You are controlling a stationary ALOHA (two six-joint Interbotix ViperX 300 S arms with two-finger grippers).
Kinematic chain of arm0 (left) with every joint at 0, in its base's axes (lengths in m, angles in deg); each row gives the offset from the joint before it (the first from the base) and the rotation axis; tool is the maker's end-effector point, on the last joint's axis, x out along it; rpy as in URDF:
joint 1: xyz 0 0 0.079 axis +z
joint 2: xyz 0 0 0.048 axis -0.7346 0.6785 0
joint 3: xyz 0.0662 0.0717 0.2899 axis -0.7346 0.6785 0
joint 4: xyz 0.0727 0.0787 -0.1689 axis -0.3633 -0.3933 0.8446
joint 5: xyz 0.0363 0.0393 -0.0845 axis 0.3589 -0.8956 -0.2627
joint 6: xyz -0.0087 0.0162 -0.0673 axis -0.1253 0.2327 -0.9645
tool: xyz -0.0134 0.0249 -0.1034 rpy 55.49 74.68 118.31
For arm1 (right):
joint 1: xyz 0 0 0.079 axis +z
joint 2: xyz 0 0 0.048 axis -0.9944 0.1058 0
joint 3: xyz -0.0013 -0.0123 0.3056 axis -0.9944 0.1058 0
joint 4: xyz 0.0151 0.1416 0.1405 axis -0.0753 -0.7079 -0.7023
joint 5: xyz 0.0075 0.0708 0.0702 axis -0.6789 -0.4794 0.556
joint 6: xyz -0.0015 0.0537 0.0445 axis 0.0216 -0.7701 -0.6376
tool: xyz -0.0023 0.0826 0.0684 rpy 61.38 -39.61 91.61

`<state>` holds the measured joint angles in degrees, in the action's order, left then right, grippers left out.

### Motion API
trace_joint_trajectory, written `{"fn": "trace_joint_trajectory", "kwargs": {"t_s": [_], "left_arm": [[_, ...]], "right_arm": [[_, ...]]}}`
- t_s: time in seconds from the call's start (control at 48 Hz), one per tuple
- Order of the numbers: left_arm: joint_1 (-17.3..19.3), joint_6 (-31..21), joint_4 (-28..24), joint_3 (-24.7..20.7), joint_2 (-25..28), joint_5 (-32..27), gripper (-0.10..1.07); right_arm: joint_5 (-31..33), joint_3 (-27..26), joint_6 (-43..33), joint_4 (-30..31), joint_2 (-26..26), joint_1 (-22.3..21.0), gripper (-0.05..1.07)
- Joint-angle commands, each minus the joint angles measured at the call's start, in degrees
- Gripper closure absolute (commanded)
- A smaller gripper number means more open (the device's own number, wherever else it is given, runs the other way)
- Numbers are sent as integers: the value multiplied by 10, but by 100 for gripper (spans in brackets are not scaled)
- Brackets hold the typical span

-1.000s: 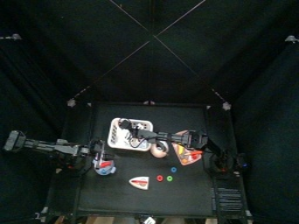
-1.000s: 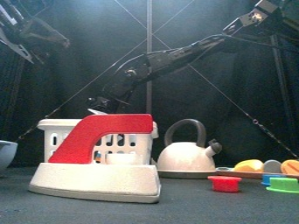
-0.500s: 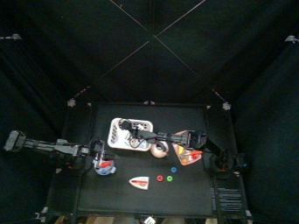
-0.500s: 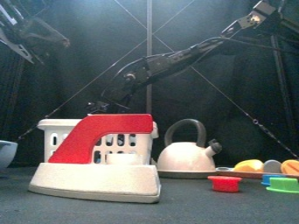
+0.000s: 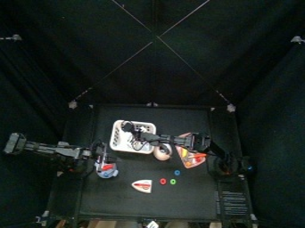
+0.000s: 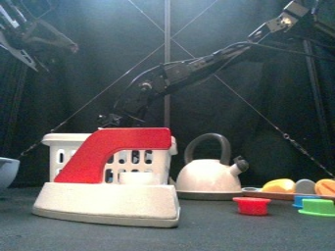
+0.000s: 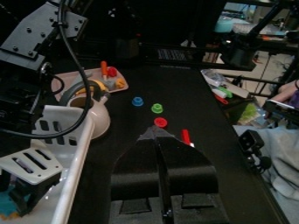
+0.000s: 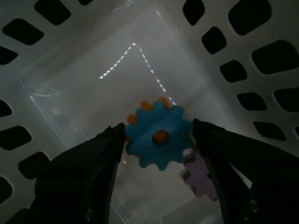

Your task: Place gears in basket

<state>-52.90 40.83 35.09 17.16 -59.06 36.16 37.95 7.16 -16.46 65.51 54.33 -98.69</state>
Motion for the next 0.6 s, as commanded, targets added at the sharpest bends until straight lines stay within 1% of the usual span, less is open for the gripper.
{"fn": "trace_joint_trajectory", "kwargs": {"t_s": [0.0, 0.354, 0.583], "left_arm": [[1, 0, -1, -7, 1, 4, 100], [1, 0, -2, -7, 1, 4, 100], [4, 0, 0, -7, 1, 5, 100]], "right_arm": [[-2, -21, 2, 0, -17, -4, 8], [24, -39, 4, 8, -17, -2, 8], [36, -41, 4, 16, -18, 0, 8]]}}
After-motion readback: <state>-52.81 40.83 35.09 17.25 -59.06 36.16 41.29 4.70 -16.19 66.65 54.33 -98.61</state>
